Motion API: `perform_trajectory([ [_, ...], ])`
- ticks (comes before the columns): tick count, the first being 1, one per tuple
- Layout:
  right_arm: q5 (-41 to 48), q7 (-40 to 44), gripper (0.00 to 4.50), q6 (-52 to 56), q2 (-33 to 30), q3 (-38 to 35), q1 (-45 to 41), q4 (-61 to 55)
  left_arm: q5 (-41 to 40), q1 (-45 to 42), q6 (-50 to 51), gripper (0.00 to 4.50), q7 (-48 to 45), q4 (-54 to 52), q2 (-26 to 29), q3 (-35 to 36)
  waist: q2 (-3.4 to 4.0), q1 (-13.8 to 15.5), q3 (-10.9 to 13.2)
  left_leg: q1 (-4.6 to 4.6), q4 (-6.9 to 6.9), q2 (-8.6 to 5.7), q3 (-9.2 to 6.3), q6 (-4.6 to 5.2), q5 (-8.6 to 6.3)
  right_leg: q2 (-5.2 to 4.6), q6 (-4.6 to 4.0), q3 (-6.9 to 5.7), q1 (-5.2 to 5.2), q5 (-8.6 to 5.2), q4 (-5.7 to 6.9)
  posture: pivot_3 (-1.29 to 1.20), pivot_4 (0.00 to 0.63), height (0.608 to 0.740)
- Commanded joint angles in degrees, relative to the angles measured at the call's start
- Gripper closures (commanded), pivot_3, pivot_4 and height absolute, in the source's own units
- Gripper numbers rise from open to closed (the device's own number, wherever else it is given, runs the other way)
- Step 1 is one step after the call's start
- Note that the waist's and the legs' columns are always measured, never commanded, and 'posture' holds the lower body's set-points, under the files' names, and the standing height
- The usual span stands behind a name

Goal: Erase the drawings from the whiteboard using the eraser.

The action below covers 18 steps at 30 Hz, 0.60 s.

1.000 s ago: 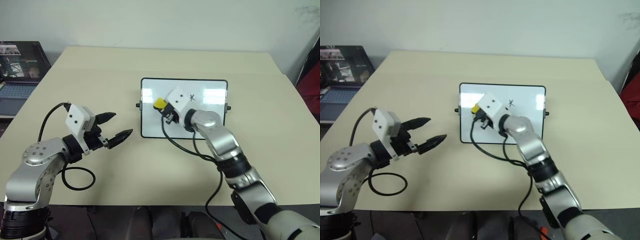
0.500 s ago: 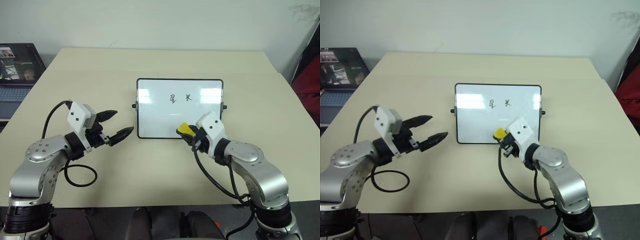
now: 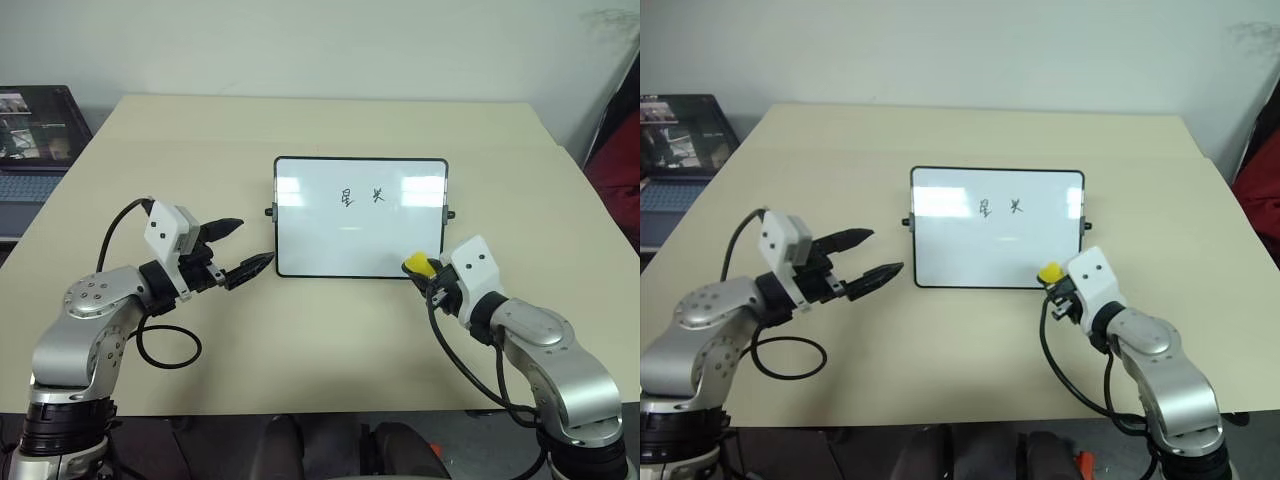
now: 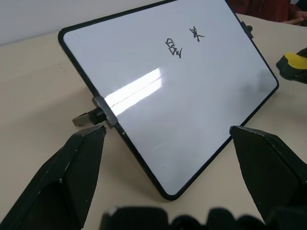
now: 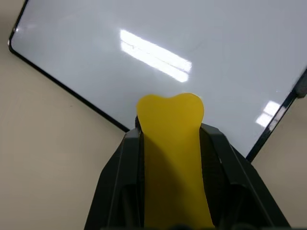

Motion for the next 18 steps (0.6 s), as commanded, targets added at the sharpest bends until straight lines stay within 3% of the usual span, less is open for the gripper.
perform_trajectory([
  [1, 0.53, -1.26, 3.3, -0.53, 0.66, 3.03, -5.6, -1.39, 0.17, -2.22, -1.28, 0.0, -0.19, -1.35, 0.4, -0.21, 0.0, -0.12, 0.0, 0.01, 0.01, 0.01, -0.01, 0.0, 0.0, 0.03, 0.01, -0.02, 0.0, -0.01, 0.03, 0.0, 0.15, 0.74],
  [10, -5.68, -4.99, 3.3, -8.66, 3.91, 13.14, -24.61, 16.18, -0.53, -1.1, -1.05, 0.0, -1.0, -2.65, 1.0, 0.07, 0.0, -0.02, 0.0, -0.04, 0.02, -0.01, 0.0, 0.0, 0.0, 0.03, -0.13, 0.03, -0.02, 0.07, -0.05, 0.0, 0.15, 0.74],
  [18, -9.13, -3.57, 3.3, -18.73, 4.29, 14.66, -34.1, 30.61, -4.53, -0.05, 1.05, 0.0, -1.92, -4.3, 0.93, 1.83, 0.0, 0.31, 0.01, -0.04, 0.04, 0.03, 0.04, 0.0, 0.0, 0.03, -0.15, 0.01, -0.02, 0.08, -0.02, 0.0, 0.15, 0.74],
])
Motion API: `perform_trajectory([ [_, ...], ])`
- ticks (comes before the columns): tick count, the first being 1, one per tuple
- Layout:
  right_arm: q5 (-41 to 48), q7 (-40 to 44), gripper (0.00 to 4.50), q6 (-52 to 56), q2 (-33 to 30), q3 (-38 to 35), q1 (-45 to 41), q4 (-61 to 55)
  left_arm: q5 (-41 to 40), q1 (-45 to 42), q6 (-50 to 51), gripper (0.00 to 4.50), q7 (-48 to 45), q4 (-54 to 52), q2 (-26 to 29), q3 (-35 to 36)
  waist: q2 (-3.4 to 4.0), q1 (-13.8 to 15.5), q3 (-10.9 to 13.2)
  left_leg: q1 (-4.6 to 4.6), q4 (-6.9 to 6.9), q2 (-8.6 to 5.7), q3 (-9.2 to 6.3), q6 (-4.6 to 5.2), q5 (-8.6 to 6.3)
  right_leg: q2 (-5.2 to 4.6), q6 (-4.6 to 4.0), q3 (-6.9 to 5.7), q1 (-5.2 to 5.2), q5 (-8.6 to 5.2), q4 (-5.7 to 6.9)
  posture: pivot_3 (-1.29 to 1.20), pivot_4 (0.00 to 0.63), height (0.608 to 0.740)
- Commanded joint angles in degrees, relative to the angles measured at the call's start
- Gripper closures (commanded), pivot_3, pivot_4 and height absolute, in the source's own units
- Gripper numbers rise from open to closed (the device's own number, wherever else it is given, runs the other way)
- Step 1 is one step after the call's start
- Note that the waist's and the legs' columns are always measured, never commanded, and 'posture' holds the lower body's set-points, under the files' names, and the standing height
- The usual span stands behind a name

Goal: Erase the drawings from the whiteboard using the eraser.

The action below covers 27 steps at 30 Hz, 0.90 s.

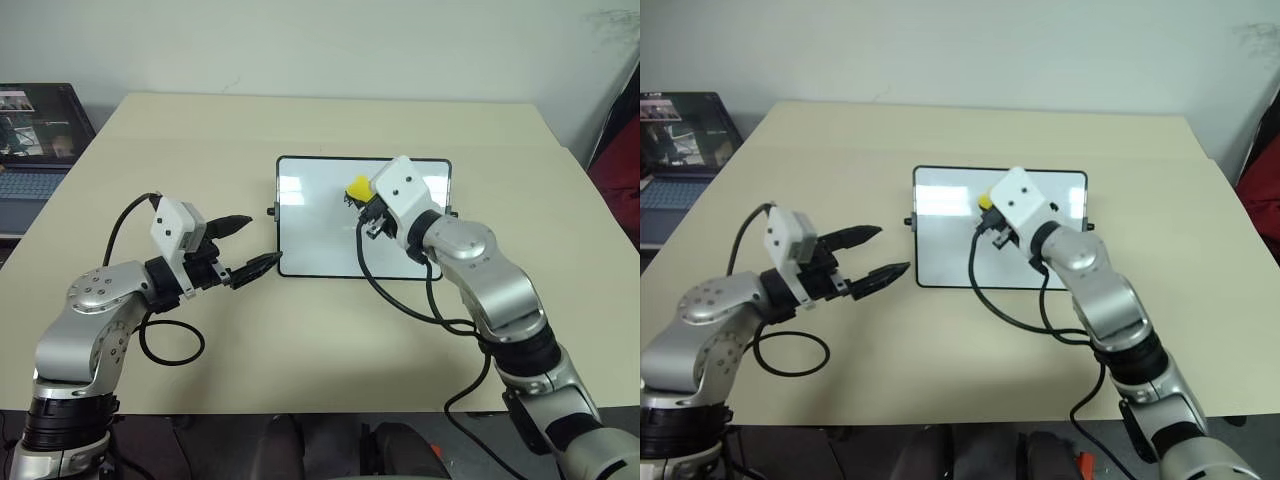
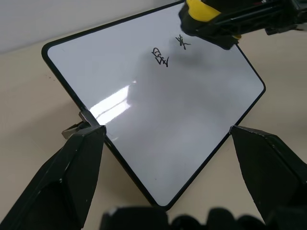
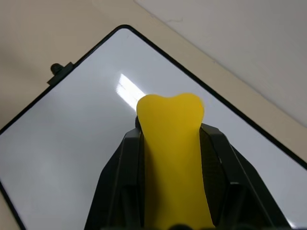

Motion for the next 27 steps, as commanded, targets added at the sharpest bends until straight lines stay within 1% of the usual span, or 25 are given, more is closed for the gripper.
perform_trajectory([
  [1, -1.91, 0.64, 3.3, -5.74, 0.44, 0.54, -4.29, 4.68, -2.72, 0.19, 0.62, 0.0, -0.56, -3.19, 0.73, 2.31, 0.0, -0.02, 0.0, 0.0, 0.01, 0.0, 0.0, 0.0, 0.0, 0.0, 0.0, 0.0, 0.0, 0.0, 0.01, 0.0, 0.15, 0.74],
  [8, -4.69, 1.29, 3.3, -15.05, 3.03, 1.49, -11.09, 19.84, -3.06, 1.0, 1.27, 0.0, -0.42, -4.14, 0.99, 2.1, 0.01, -0.08, 0.0, 0.01, 0.02, 0.02, 0.01, 0.0, 0.0, 0.0, -0.01, 0.0, -0.01, 0.01, 0.04, 0.0, 0.15, 0.74],
  [12, -6.06, 1.19, 3.3, -19.36, 4.77, 1.47, -12.68, 26.94, -3.06, 0.95, 1.58, 0.0, -0.77, -4.24, 1.26, 2.02, 0.01, -0.05, 0.0, 0.01, 0.02, 0.02, 0.0, 0.0, 0.0, 0.0, -0.02, -0.01, 0.0, 0.01, 0.04, 0.0, 0.15, 0.74],
  [16, -7.18, 1.13, 3.3, -22.27, 6.13, 1.91, -11.25, 31.26, -3.03, 0.67, 1.74, 0.0, -0.74, -4.3, 1.27, 1.89, 0.01, -0.04, 0.01, 0.01, 0.02, 0.05, 0.0, 0.0, 0.0, -0.01, -0.02, -0.02, -0.01, 0.01, 0.04, 0.0, 0.15, 0.74],
  [21, -8.01, 2.11, 3.3, -24.32, 6.29, 2.32, -6.87, 33.6, -3.23, 0.81, 1.96, 0.0, -0.78, -4.58, 1.41, 2.17, 0.0, -0.04, -0.01, 0.03, 0.04, 0.07, -0.02, 0.0, 0.0, -0.01, -0.02, -0.03, 0.03, 0.01, 0.07, 0.0, 0.15, 0.74],
  [25, -8.64, 2.9, 3.3, -25.12, 6.62, 3.25, -3.1, 35.97, -3.24, 0.61, 2.11, 0.0, -0.71, -4.6, 1.42, 2.07, -0.04, -0.06, -0.05, 0.18, 0.06, 0.06, -0.03, 0.0, 0.0, -0.01, -0.02, -0.06, 0.16, 0.01, 0.14, 0.0, 0.15, 0.74],
  [27, -8.55, 3.51, 3.3, -24.94, 7.07, 3.59, -1.4, 36.35, -3.2, 0.58, 2.12, 0.0, -0.69, -4.59, 1.43, 2.01, -0.07, -0.08, -0.09, 0.39, 0.06, 0.06, -0.02, 0.0, 0.01, -0.01, -0.04, -0.04, 0.33, 0.02, 0.15, 0.0, 0.15, 0.74],
])
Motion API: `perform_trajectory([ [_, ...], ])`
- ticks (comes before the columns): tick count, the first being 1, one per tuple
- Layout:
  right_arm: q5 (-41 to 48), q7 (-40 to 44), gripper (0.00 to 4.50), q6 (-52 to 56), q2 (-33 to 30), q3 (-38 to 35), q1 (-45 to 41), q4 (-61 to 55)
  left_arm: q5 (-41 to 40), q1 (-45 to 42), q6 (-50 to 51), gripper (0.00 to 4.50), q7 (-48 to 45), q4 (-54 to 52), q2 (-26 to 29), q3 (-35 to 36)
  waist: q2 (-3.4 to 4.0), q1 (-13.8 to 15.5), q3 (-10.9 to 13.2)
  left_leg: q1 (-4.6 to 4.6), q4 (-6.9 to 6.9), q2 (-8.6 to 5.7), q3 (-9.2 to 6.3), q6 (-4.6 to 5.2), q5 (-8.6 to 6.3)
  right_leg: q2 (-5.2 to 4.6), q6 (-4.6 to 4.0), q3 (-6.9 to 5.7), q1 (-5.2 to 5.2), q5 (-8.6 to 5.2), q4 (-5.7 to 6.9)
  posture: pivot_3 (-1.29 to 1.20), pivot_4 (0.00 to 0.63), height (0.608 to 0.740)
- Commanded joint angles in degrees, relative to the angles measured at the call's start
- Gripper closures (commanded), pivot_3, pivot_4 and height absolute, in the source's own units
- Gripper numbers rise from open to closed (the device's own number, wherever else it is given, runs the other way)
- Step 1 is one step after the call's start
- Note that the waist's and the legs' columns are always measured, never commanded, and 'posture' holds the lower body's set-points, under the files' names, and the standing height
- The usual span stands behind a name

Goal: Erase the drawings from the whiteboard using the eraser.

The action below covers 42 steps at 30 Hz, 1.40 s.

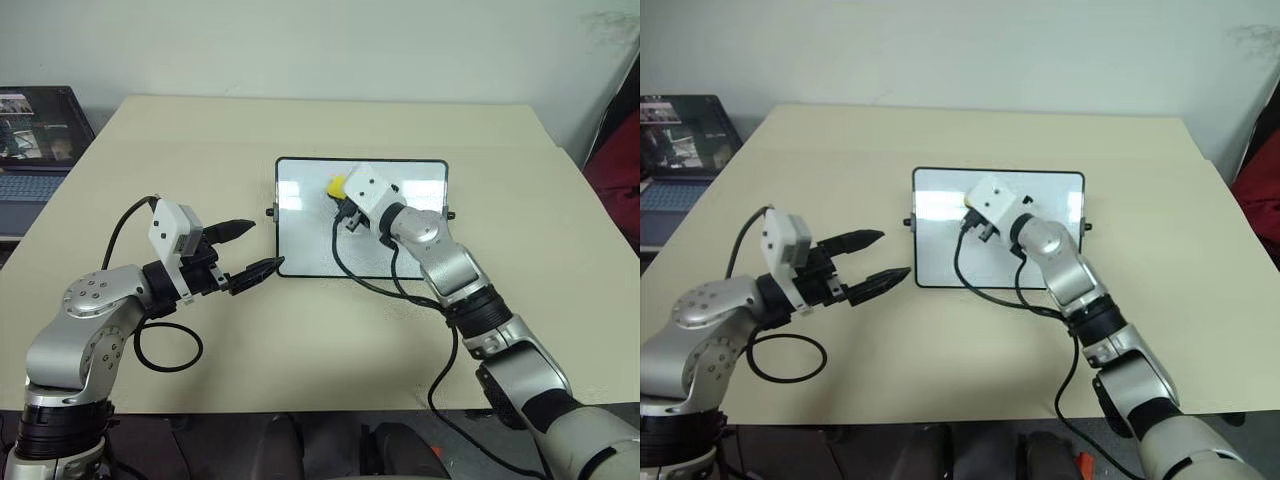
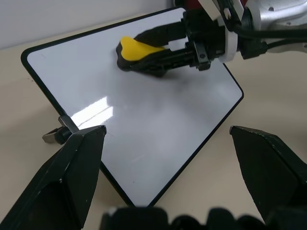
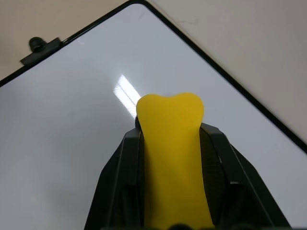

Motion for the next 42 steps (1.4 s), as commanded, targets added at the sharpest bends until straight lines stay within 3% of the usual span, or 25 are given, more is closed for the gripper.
perform_trajectory([
  [1, -1.19, 1.5, 3.3, 1.71, 0.28, 1.49, 4.22, 4.45, -1.06, -0.55, -0.1, 0.0, -0.37, -2.32, 0.95, 1.01, -0.02, -0.05, -0.02, 0.13, 0.0, 0.0, 0.0, 0.0, 0.0, 0.0, -0.05, 0.0, 0.11, 0.03, 0.0, 0.0, 0.15, 0.74],
  [6, -1.06, 2.36, 3.3, 2.28, 0.86, 1.52, 5.05, 2.17, -0.97, -0.73, 0.08, 0.0, -0.42, -2.23, 1.05, 0.86, 0.0, -0.2, -0.01, 1.21, -0.03, 0.04, -0.01, 0.0, 0.0, -0.02, 0.1, 0.05, 0.82, -0.08, -0.08, 0.0, 0.15, 0.74],
  [9, 0.32, 3.02, 3.3, 4.58, 0.92, -0.41, 3.45, -4.07, -0.84, -0.84, 0.13, 0.0, -0.29, -2.24, 0.96, 0.77, 0.01, -0.16, 0.01, 1.26, -0.03, 0.07, -0.07, 0.08, 0.04, -0.06, 0.1, 0.1, 0.84, -0.08, -0.07, 0.0, 0.15, 0.74],
  [12, 2.76, 4.23, 3.3, 9.44, 1.31, -2.67, 1.77, -12.98, -0.79, -0.57, 0.06, 0.0, -0.23, -2.34, 0.86, 0.83, 0.04, -0.03, 0.05, 1.02, -0.04, 0.09, -0.12, 0.08, 0.05, -0.08, 0.09, 0.13, 0.8, -0.07, -0.07, 0.0, 0.15, 0.74],
  [15, 3.5, 3.43, 3.3, 12.15, 1.71, -4.96, -1.09, -17.33, -0.79, -0.35, 0.01, 0.0, -0.18, -2.35, 0.73, 0.84, 0.04, 0.11, 0.05, -0.01, -0.02, 0.07, -0.16, 0.06, 0.06, -0.06, -0.11, 0.07, -0.04, 0.08, 0.04, 0.0, 0.15, 0.74],
  [17, 3.15, 2.46, 3.3, 11.96, 1.64, -5.77, -2.96, -16.64, -0.74, -0.29, -0.06, 0.0, -0.21, -2.34, 0.62, 0.68, 0.04, 0.12, 0.05, -0.44, -0.03, 0.05, -0.16, 0.01, 0.09, -0.02, -0.11, 0.04, -0.49, 0.08, 0.02, 0.0, 0.15, 0.74],
  [26, 0.07, -0.62, 3.3, 2.99, 3.03, -3.37, -4.53, -2.19, -0.44, -1.06, -0.21, 0.0, -0.38, -1.78, 0.42, -0.06, 0.05, 0.01, 0.06, -0.45, -0.13, 0.03, 0.09, -0.09, 0.0, 0.0, -0.11, 0.1, -0.53, 0.06, -0.2, 0.0, 0.15, 0.74],
  [37, -1.92, 2.31, 3.3, 0.61, 3.8, 3.02, 6.8, 1.74, -0.58, -0.83, -0.24, 0.0, -0.22, -1.94, 0.27, 0.04, -0.01, -0.03, 0.01, -0.21, -0.05, 0.04, 0.06, -0.09, 0.02, 0.01, -0.11, 0.02, -0.27, 0.06, -0.03, 0.0, 0.15, 0.74],
  [42, -1.32, 3.33, 3.3, 1.02, 3.93, 2.03, 7.34, -1.19, -0.33, -1.35, -0.48, 0.0, -0.25, -1.59, 0.02, -0.51, -0.02, -0.14, 0.01, 0.44, -0.04, 0.04, 0.06, -0.05, 0.05, 0.0, -0.07, 0.04, 0.01, 0.04, -0.04, 0.0, 0.15, 0.74],
])
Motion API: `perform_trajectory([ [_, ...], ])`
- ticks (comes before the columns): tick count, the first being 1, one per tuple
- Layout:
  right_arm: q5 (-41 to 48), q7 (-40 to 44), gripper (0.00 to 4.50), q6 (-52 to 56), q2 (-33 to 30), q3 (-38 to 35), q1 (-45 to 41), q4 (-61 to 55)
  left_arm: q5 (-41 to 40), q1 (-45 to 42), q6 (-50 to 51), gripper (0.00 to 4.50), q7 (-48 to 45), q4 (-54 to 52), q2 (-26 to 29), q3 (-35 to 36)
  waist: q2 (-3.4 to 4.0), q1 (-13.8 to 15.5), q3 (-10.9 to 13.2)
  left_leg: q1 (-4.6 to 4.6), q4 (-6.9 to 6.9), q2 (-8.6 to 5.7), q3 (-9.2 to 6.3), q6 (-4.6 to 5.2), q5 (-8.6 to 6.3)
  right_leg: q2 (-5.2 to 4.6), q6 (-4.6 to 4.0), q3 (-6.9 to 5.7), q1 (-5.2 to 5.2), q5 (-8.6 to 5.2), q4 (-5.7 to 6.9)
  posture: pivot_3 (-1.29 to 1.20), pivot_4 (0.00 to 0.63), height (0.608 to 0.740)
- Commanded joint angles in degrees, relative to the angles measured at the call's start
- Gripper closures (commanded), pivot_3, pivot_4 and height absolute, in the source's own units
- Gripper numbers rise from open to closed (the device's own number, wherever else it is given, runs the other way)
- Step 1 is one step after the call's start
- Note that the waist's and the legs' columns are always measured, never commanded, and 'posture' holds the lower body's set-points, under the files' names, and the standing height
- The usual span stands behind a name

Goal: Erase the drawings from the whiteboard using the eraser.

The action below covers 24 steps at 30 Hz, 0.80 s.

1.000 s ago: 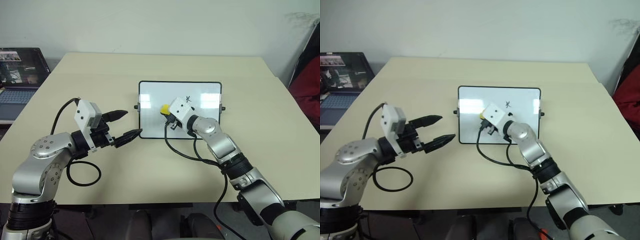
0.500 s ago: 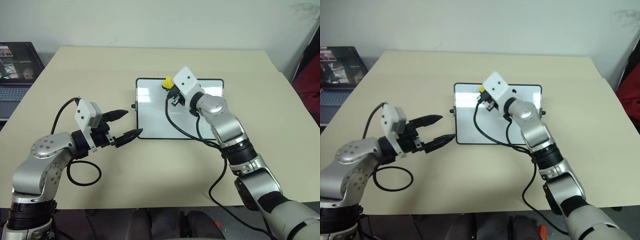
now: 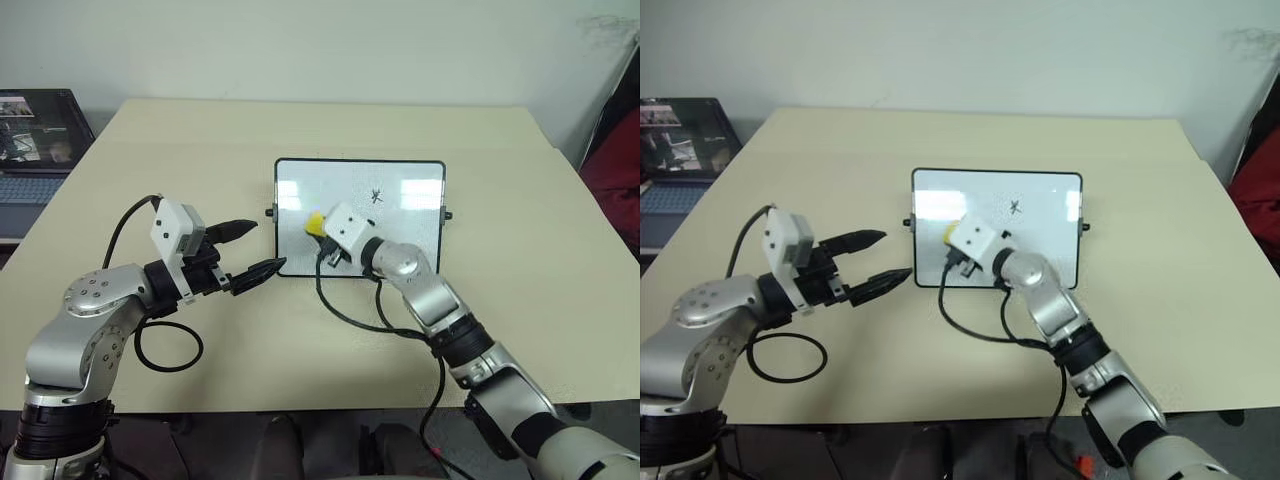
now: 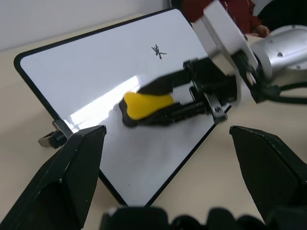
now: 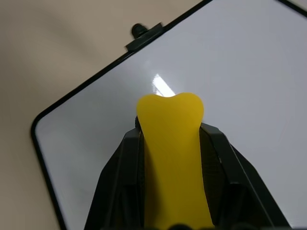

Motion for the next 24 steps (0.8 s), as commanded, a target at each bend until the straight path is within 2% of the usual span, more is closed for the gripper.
perform_trajectory([
  [1, 0.62, 0.85, 3.3, 3.58, -1.02, -2.44, 0.17, -2.53, -0.39, -1.17, -1.05, 0.0, -0.25, -0.9, -0.19, -0.09, 0.02, -0.01, 0.01, 0.02, 0.0, 0.01, -0.01, 0.03, 0.02, 0.0, 0.01, 0.01, 0.01, 0.0, 0.0, 0.0, 0.15, 0.74],
  [4, 3.61, 3.11, 3.3, 9.77, -1.75, -5.36, 0.42, -14.56, -0.4, -1.09, -1.13, 0.0, -0.18, -0.94, -0.35, -0.07, 0.03, 0.32, 0.04, -0.06, 0.0, 0.02, -0.06, 0.06, 0.06, -0.01, -0.01, 0.0, -0.04, 0.01, 0.0, 0.0, 0.15, 0.74],
  [7, 7.59, 4.49, 3.3, 16.54, -2.94, -8.96, 2.46, -26.81, 0.0, -0.88, -1.53, 0.0, -0.15, -0.86, -0.58, -0.31, 0.04, 0.4, 0.05, -0.79, 0.02, 0.03, -0.16, 0.05, 0.07, -0.02, -0.12, -0.04, -0.38, 0.12, 0.04, 0.0, 0.15, 0.74],
  [14, 10.88, 5.59, 3.3, 27.25, -11.41, -14.76, 14.27, -46.4, 1.81, -1.72, -3.69, 0.0, 0.31, 0.3, -1.63, -1.71, 0.04, 0.5, 0.05, -0.87, -0.13, -0.01, -0.06, -0.12, -0.06, 0.0, 0.0, -0.05, -0.34, 0.02, -0.43, 0.0, 0.15, 0.74],
  [17, 11.51, 5.38, 3.3, 29.68, -14.47, -16.0, 20.97, -51.12, 2.09, -1.89, -4.35, 0.0, -0.08, 0.55, -1.69, -2.19, 0.04, 0.39, 0.05, -0.87, -0.1, -0.03, 0.03, -0.11, -0.06, 0.0, 0.01, -0.01, -0.31, 0.02, -0.45, 0.0, 0.15, 0.74],
  [24, 14.16, 2.34, 3.3, 34.0, -15.53, -19.67, 31.01, -57.16, 1.74, -2.54, -4.36, 0.0, -1.73, 0.48, -1.34, -3.75, 0.05, 0.13, 0.06, -0.83, -0.09, -0.03, 0.02, -0.11, -0.06, 0.04, 0.02, -0.03, -0.31, 0.01, -0.33, 0.0, 0.15, 0.74],
])
